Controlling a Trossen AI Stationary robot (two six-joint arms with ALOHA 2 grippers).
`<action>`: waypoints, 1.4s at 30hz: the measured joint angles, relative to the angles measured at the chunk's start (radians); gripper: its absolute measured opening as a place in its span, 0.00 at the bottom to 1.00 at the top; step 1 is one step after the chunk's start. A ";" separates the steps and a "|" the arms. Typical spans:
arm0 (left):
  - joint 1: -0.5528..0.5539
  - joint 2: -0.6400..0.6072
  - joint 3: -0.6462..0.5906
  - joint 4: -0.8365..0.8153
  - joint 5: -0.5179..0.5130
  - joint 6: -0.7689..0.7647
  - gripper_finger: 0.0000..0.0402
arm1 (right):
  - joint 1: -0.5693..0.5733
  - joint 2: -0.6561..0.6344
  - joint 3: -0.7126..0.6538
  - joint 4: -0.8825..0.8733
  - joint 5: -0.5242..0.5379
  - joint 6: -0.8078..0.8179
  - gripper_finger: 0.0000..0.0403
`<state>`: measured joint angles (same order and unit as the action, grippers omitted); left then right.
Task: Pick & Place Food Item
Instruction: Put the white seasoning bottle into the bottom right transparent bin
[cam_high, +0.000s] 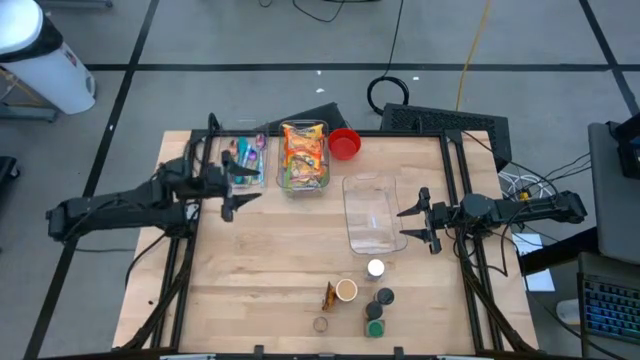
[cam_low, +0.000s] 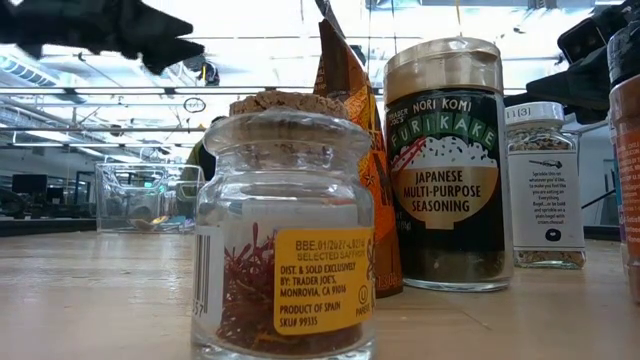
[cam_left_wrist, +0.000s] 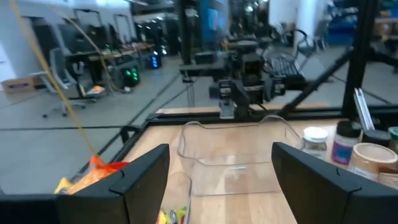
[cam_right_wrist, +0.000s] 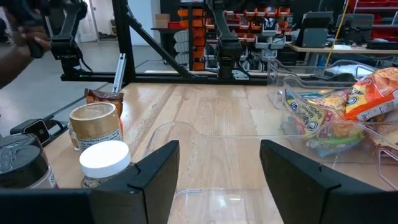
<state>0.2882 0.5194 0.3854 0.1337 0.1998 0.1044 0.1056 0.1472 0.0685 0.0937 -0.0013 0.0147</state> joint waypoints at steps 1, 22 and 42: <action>0.000 -0.033 -0.021 -0.004 -0.013 -0.010 0.71 | 0.000 0.000 0.000 0.000 0.000 0.000 0.54; 0.000 -0.514 -0.253 -0.129 -0.188 -0.133 0.70 | 0.001 0.000 0.000 0.318 -0.067 0.068 0.54; -0.001 -0.513 -0.279 -0.123 -0.202 -0.050 0.70 | 0.197 0.429 0.117 0.849 -0.052 0.061 0.60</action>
<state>0.2874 0.0063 0.1062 0.0105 -0.0021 0.0544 0.3028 0.5763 0.1860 0.9428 -0.0538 0.0754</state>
